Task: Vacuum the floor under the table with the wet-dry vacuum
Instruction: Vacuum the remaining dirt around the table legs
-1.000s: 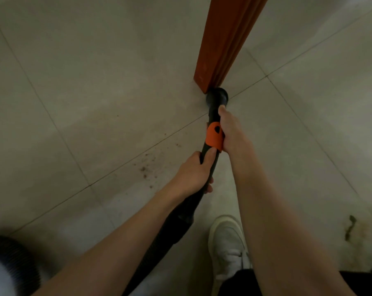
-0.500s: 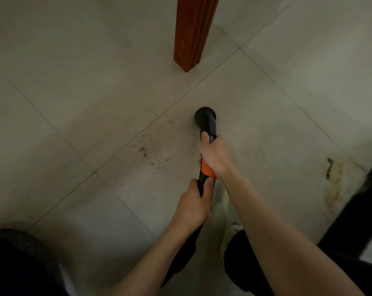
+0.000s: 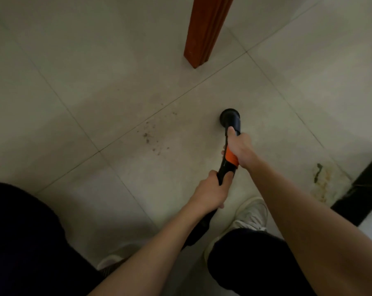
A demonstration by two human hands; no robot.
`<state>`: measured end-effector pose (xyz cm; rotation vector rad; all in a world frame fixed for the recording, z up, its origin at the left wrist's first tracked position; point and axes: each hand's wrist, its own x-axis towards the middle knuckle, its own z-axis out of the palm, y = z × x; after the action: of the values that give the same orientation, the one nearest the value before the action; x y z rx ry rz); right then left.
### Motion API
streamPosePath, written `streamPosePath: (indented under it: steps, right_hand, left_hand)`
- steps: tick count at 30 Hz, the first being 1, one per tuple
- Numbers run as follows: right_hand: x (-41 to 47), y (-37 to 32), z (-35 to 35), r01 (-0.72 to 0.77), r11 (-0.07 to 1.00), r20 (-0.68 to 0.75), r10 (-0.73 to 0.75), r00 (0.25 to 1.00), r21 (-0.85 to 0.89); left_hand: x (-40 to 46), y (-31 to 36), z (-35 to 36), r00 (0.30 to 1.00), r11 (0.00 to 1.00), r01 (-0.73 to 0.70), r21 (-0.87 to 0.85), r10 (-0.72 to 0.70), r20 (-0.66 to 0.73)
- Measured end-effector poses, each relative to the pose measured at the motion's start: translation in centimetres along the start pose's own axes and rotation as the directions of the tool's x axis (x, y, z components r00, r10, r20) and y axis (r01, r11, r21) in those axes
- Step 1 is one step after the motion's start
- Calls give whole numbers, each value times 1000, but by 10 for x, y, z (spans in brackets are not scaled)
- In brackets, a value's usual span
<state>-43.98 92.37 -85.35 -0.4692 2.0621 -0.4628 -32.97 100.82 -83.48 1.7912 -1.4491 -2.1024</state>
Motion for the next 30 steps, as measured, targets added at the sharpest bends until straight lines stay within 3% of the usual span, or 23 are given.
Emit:
streamPosePath:
  steps: [6,12,17,20,25,30]
  right_hand:
    - [-38,14,20,37,998,120,-31,992,-52]
    - [-62,27,40,66,981,221,-24,975,-183]
    - [-65,17,57,112,970,177,-74,981,-214]
    - [-62,-3,68,106,989,180,-86,980,-105]
    - [-74,-30,112,12,997,308,-37,951,82]
    - [-107,-16,150,-133,984,490,60,870,116]
  left_hand:
    - [-30,-21,4,993,980,74,-184,-90,-80]
    - [-55,-36,5,977,941,47,-334,-114,-182]
    - [-61,-41,-9,976,964,5,-264,-62,-209]
    - [-56,-32,-43,982,987,-14,-161,-17,-187]
    - [-65,-30,-109,992,996,74,-42,-77,-98]
    - [-77,-66,-128,952,989,114,-89,-135,-274]
